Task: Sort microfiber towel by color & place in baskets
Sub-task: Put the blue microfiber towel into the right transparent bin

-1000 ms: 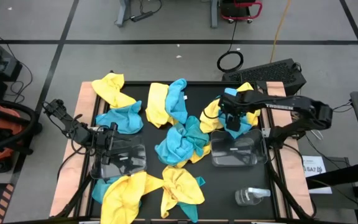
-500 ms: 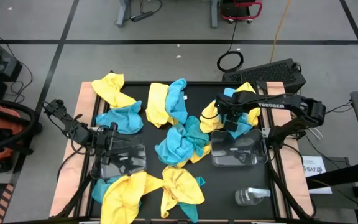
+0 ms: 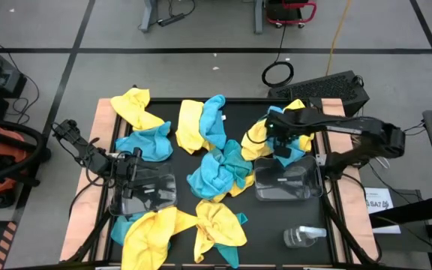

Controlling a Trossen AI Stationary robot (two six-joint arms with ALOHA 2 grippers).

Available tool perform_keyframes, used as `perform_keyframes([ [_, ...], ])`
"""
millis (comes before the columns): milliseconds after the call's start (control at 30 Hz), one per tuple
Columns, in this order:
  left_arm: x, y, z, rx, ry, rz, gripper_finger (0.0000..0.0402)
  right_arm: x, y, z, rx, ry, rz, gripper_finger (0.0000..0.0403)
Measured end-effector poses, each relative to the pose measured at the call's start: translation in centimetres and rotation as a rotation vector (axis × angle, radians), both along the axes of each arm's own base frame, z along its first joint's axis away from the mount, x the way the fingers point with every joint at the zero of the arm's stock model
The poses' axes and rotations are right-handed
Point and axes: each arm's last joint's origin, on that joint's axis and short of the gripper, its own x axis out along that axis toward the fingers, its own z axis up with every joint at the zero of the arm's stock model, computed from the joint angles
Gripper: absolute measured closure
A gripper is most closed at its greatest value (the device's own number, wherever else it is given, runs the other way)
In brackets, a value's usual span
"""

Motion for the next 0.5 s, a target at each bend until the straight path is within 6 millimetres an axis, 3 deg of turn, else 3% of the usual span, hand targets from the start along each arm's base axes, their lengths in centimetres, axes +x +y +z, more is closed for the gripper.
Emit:
perform_keyframes([
  [300,0.0,0.0,0.0,0.0,0.0,0.0,0.0176,-3.2,3.2,9.5,0.042,-0.419,0.111,0.0402],
  [500,0.0,0.0,0.0,0.0,0.0,0.0,0.0176,-6.4,5.6,14.4,0.162,-0.688,0.242,0.0402],
])
